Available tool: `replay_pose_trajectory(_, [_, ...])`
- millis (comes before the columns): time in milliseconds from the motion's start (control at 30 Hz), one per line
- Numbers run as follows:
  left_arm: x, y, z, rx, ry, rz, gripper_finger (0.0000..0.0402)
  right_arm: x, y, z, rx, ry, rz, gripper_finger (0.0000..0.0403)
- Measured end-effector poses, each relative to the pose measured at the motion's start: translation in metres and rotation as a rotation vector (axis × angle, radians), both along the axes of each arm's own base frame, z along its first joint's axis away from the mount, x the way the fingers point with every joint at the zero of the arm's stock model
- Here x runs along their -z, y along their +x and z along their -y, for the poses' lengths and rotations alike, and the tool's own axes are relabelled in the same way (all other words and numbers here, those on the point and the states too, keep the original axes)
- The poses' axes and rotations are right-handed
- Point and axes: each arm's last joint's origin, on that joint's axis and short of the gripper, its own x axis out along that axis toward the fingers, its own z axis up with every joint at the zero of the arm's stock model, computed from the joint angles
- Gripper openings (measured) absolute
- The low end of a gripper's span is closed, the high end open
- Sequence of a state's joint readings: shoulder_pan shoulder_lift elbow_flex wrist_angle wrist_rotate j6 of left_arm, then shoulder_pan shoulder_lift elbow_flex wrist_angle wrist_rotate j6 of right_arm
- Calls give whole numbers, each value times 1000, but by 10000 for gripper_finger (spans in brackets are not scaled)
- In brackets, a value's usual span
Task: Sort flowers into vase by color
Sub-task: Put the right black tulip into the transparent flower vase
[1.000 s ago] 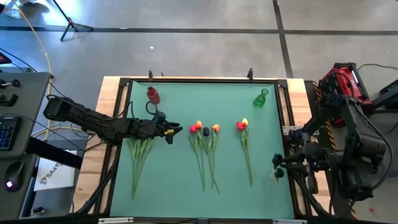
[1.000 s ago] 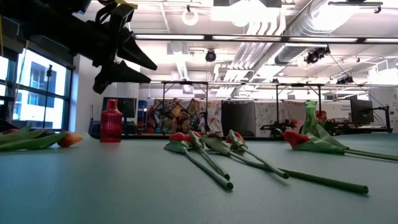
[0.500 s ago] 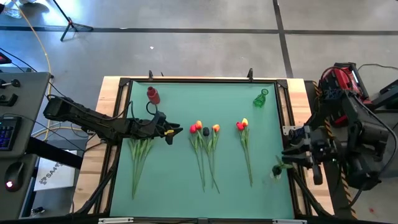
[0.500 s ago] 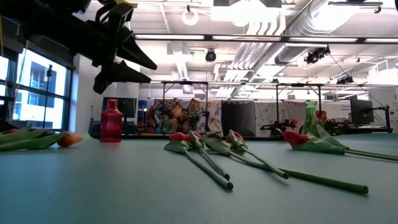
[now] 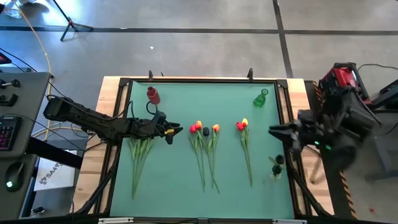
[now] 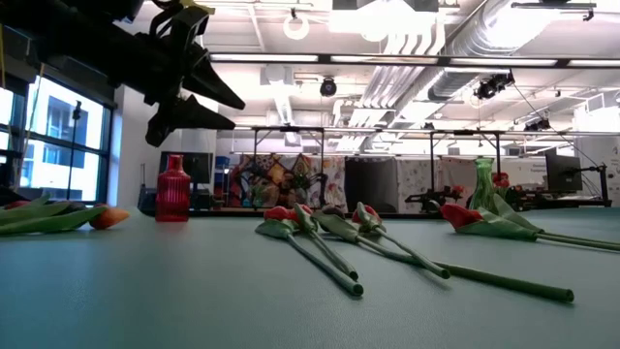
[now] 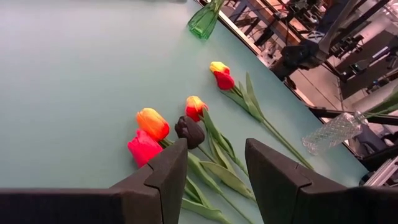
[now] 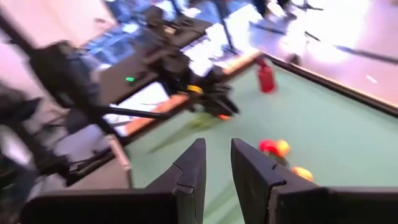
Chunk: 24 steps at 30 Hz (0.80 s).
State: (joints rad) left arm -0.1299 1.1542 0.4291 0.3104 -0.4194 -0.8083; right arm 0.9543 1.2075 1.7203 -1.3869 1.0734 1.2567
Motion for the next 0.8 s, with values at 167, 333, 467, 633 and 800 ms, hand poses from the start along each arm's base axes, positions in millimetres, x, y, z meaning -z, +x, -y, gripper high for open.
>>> replay_pose_trajectory(167, [-1,-1,1,49,-35,-5,152,13,41,18,143,41,-161,64])
replay_pose_trajectory(333, [2,-2,3,85,-66,-35,152,29,85,46,258,52,-327,64])
replay_pose_trajectory(467, [4,-3,5,135,-120,-47,152,43,126,70,295,125,-400,64])
replay_pose_trajectory(633, [5,-3,8,163,-149,-57,152,76,181,90,260,185,-511,64])
replay_pose_trajectory(800, [7,-5,16,190,-143,-84,152,120,224,100,226,225,-654,64])
